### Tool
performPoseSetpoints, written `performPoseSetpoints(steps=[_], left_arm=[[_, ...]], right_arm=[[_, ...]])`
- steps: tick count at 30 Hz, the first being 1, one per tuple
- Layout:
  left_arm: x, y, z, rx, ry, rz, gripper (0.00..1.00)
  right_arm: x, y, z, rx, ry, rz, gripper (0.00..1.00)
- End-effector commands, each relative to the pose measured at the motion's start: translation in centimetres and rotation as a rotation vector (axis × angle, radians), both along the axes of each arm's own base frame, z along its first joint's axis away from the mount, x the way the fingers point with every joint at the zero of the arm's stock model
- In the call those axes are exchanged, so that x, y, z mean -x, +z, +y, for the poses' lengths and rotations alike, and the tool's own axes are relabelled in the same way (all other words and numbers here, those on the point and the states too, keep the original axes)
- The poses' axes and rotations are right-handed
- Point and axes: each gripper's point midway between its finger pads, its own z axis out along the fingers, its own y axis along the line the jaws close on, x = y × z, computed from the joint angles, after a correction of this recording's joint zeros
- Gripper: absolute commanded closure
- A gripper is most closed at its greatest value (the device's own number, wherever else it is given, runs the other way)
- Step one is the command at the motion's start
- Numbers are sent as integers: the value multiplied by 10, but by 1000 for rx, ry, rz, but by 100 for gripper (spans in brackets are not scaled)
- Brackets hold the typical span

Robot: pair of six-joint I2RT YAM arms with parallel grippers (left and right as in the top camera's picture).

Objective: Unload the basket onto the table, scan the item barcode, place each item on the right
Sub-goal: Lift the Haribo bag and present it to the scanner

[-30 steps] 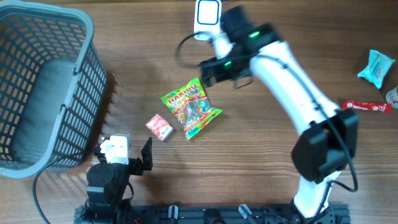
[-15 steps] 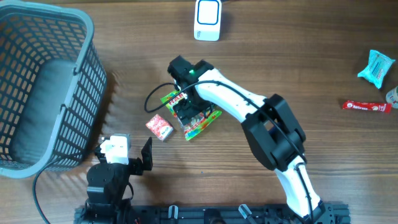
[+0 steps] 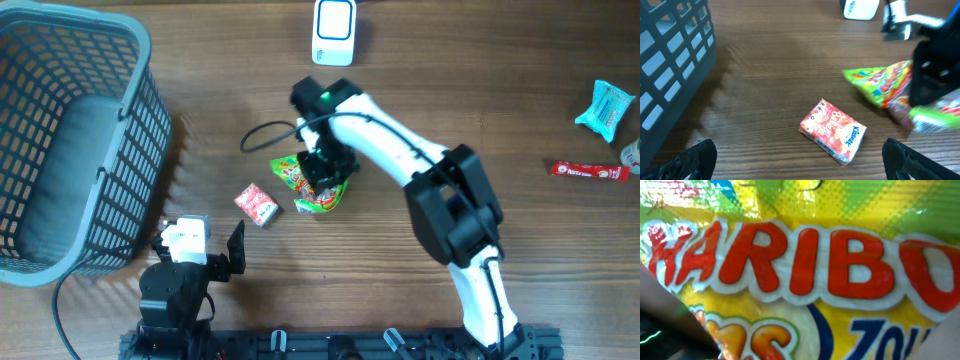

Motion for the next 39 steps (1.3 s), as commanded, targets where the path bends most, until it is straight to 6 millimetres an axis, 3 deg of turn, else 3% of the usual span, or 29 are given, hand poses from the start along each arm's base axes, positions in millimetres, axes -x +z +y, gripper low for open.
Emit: performPoseSetpoints(steps=[1,4,7,11,16,19,22,26,29,32,37,39], left_arm=[[-1,-2,2,-15,1,-4,0],[-1,-2,2,-15,1,-4,0],[-1,-2,2,-15,1,-4,0],[-1,-2,2,-15,1,-4,0],[-1,-2,2,-15,1,-4,0],[-1,-2,2,-16,1,-4,0],[-1,-2,2,-16,1,-4,0],[-1,-2,2,-15,1,-4,0],[-1,-2,2,-16,1,-4,0],[-1,-2,2,-15,1,-4,0],[-1,-2,2,-15,1,-4,0],[-1,-2,2,-15,1,-4,0]], right_arm=[[1,89,1,-307,-203,190,96],[6,111,-35,-290,-339,322,95],[-11,124,-57,-364,-412,317,96],[-18,152,-64,-498,-378,237,96],[-10,187,-74,-541,-303,78,96],[1,207,-93,-439,-266,-87,96],[-11,219,-125,-248,-346,-311,96],[-31,236,-155,-121,-462,-515,96],[-72,255,-166,-93,-506,-728,95],[-113,256,-158,-141,-487,-857,95],[-183,240,-141,-196,-430,-1025,95],[-220,225,-131,-215,-398,-1096,95]])
